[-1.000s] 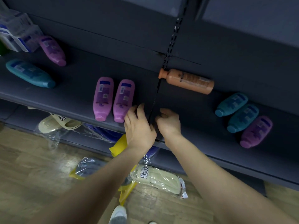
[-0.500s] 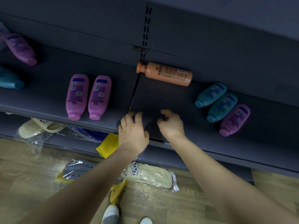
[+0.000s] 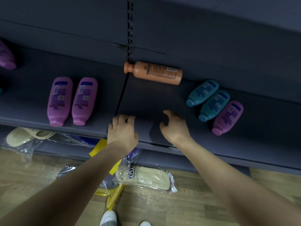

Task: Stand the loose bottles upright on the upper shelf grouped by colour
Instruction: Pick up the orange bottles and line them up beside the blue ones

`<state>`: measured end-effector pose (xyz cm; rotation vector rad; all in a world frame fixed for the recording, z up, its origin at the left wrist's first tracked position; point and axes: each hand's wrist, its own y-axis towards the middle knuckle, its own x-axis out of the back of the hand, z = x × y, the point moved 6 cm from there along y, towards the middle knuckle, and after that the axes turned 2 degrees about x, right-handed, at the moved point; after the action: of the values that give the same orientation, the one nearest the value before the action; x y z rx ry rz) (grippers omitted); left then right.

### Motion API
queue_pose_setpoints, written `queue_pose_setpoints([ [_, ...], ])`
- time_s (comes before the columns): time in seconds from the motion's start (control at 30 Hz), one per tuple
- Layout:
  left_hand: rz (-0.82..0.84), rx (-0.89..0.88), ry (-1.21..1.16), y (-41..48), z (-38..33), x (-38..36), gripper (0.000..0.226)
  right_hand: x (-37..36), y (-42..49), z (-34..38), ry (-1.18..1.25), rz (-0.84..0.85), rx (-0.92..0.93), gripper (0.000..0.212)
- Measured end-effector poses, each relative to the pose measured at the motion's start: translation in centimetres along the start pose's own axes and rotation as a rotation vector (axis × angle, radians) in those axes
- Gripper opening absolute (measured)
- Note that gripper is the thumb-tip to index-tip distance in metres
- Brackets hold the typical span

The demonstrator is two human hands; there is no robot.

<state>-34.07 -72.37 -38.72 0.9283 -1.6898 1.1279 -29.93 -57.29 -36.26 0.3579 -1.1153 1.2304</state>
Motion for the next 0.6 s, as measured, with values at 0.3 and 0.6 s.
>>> queue_pose_setpoints([
  [0.3,-0.01,-0.006,-0.036,1.1,-0.6,-0.2,0.056,0.1,1.0,-0.6,-0.041,-0.012,0.01,0.052],
  [0.6,-0.05,-0.008,-0.128,2.6,-1.4,0.8,0.054,0.7,2.9,0.0,-0.063,-0.035,0.049,0.055],
])
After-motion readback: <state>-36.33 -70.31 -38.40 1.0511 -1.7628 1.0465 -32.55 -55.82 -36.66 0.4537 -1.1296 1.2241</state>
